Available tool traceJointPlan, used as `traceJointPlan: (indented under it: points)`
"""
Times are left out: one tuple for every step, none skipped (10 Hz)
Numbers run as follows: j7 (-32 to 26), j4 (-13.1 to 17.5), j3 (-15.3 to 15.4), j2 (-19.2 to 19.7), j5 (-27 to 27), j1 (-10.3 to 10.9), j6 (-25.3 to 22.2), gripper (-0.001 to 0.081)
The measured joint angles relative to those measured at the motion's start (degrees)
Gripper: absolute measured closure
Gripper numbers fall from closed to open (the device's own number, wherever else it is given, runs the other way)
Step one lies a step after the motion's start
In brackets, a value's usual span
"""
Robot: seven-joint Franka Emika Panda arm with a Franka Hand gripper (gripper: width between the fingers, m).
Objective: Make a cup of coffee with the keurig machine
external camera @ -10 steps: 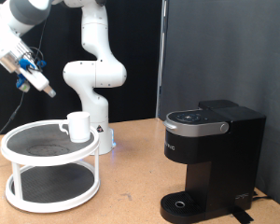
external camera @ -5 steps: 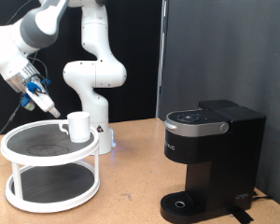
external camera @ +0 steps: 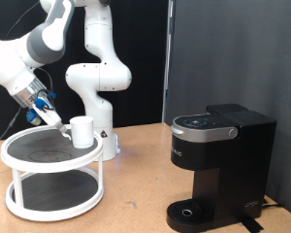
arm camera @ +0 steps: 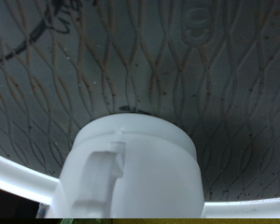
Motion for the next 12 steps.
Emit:
traceJointPlan:
  points:
    - [-0.61, -0.22, -0.01, 0.22, 0.45, 0.0, 0.02, 0.0072]
    - [-1.21, -0.32, -0.02, 0.41, 0.93, 0.0, 0.02, 0.0072]
    - [-1.47, -0.35, -0.03, 0.44, 1.19, 0.0, 0.0, 0.0072]
    - [-1.51, -0.35, -0.03, 0.44, 1.28, 0.0, -0.04, 0.0096]
    - [-1.53, -0.35, -0.03, 0.44, 1.31, 0.0, -0.06, 0.0096]
    - [-1.58, -0.35, -0.04, 0.44, 1.34, 0.0, -0.06, 0.0272]
    - [-1.62, -0.35, -0.05, 0.44, 1.38, 0.0, -0.06, 0.0456]
    - [-1.63, -0.35, -0.06, 0.44, 1.46, 0.0, -0.06, 0.0456]
    - [-1.63, -0.35, -0.08, 0.44, 1.64, 0.0, -0.06, 0.059]
    - [-1.63, -0.35, -0.08, 0.44, 1.8, 0.0, -0.06, 0.059]
    - [-1.63, -0.35, -0.08, 0.44, 1.84, 0.0, -0.06, 0.0749]
    - [-1.63, -0.34, -0.08, 0.44, 1.85, 0.0, -0.08, 0.0788]
